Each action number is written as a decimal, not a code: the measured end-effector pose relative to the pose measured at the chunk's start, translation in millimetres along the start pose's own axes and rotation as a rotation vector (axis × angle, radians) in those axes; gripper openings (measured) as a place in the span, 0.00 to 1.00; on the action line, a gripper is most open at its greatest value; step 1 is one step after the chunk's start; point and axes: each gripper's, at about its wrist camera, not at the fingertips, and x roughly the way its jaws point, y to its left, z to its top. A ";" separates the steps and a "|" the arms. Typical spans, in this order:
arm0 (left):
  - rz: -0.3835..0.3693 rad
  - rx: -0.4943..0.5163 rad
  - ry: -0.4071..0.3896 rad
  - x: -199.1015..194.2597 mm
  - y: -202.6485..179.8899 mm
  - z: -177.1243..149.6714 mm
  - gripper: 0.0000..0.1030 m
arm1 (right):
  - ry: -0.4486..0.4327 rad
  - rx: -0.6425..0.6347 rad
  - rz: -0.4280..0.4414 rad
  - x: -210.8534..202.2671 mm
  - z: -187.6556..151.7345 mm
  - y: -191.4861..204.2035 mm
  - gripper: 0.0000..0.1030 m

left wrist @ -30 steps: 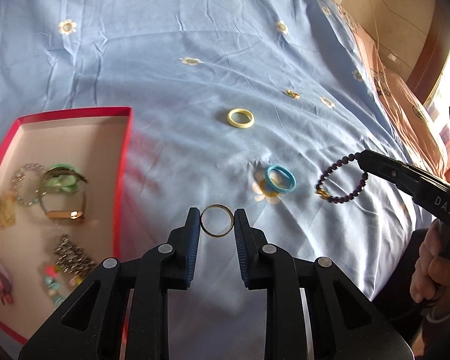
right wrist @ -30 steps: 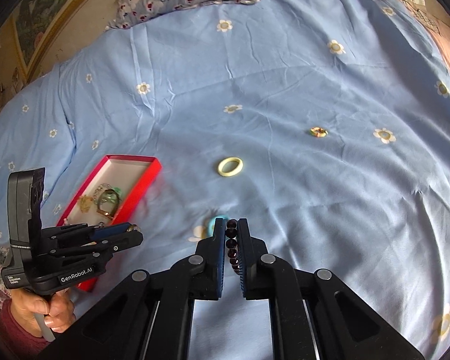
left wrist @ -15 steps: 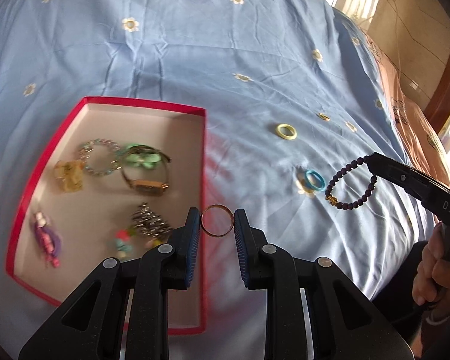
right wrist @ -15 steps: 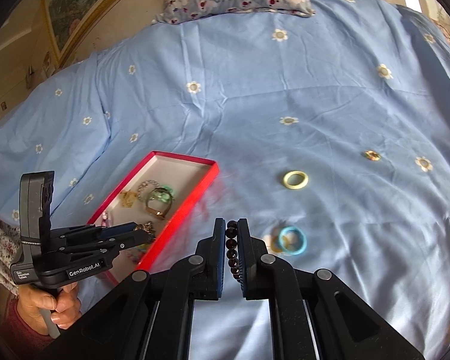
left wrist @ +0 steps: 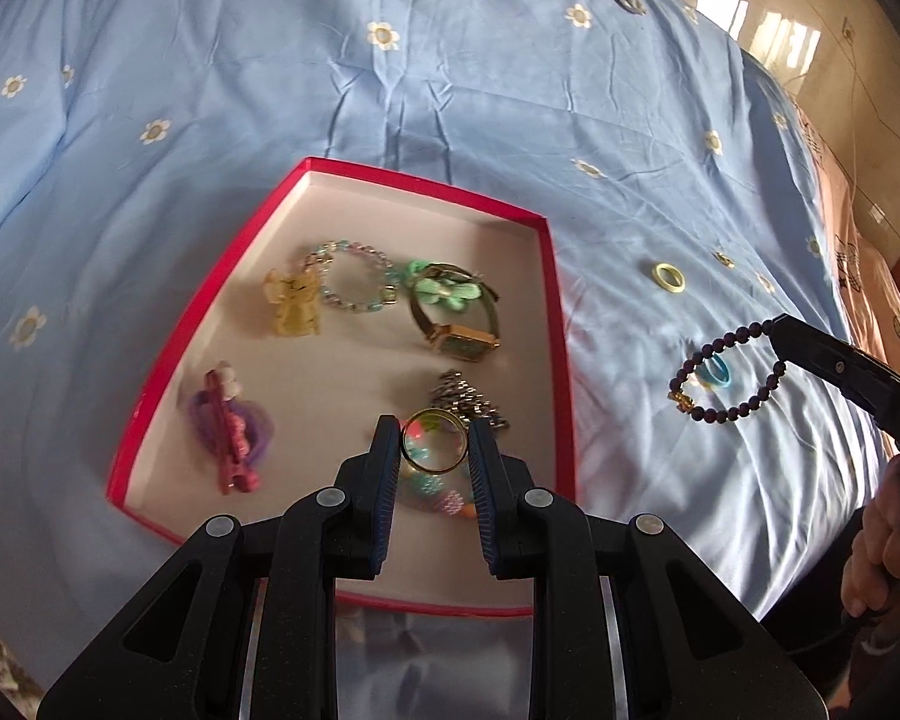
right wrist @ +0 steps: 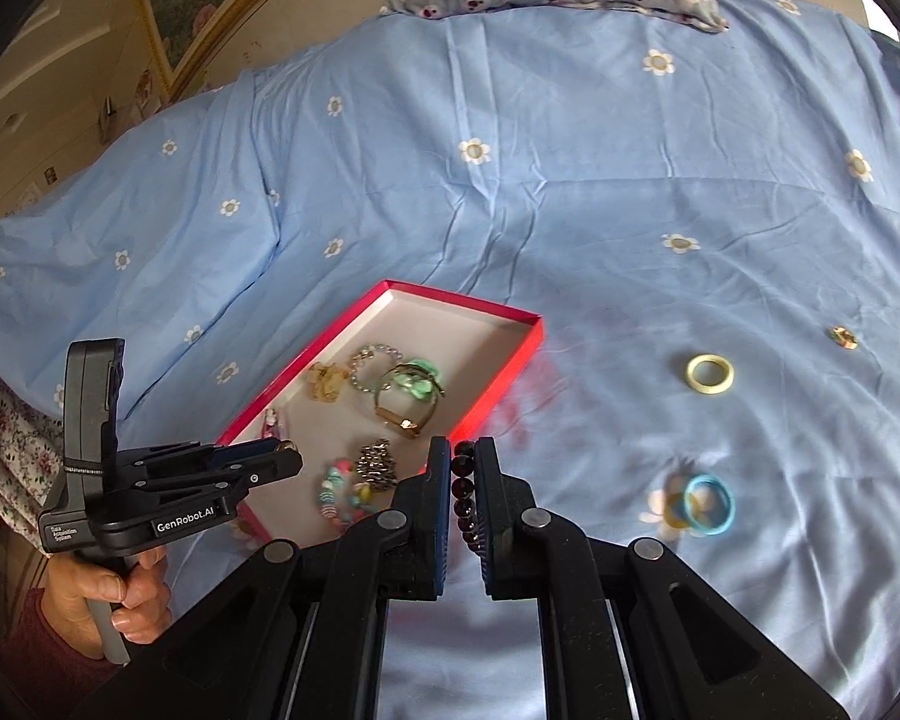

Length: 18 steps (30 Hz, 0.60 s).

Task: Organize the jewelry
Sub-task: 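Carry gold ring and bead bracelet into the red box and open both tools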

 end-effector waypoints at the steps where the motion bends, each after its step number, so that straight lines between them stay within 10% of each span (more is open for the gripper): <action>1: 0.004 -0.005 -0.001 -0.7 2.9 -0.5 0.20 | 0.002 -0.003 0.005 1.3 0.2 2.7 0.07; 18: 0.027 -0.063 0.000 -0.8 30.3 -6.8 0.20 | 0.045 -0.086 0.118 33.1 7.0 60.2 0.07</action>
